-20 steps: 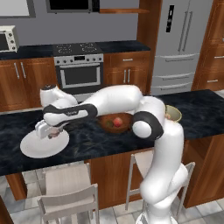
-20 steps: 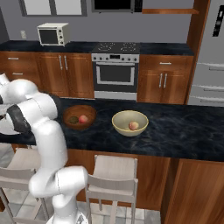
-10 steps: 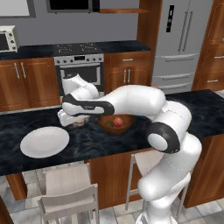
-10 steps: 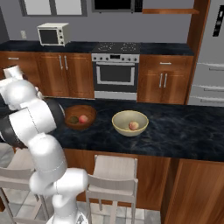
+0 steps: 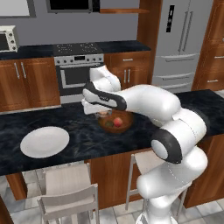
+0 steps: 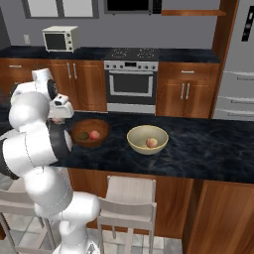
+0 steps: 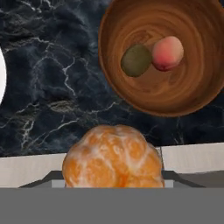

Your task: Take the fruits from the plate on the dining counter and place two fruits in each bowl.

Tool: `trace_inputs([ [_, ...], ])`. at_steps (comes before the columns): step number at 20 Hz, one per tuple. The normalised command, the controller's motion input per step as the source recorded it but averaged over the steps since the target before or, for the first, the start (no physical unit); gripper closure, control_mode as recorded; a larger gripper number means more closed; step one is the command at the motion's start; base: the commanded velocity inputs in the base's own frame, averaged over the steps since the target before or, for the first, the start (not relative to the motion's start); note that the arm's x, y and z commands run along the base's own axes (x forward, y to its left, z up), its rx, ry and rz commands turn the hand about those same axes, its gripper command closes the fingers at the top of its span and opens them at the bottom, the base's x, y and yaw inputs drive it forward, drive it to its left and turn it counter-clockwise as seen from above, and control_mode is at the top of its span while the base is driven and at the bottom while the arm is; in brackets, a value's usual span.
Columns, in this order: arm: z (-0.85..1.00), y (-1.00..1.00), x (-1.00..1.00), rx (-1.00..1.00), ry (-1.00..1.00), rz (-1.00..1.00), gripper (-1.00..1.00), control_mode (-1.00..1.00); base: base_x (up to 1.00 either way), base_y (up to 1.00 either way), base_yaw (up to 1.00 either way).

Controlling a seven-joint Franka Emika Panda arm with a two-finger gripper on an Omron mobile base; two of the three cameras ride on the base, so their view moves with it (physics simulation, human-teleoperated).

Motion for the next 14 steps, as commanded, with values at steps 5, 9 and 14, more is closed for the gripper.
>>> trace_inputs([
  [5, -0.01, -1.00, 0.23, 0.30, 0.00, -0.13, 1.00, -1.00, 0.00, 0.00, 0.00],
  [9, 0.04, -1.00, 0.04, 0.26, -0.06, -0.04, 1.00, -1.00, 0.00, 0.00, 0.00],
  [14, 0.10, -1.00, 0.13, 0.07, -0.11, 0.00, 1.00, -1.00, 0.00, 0.00, 0.00],
])
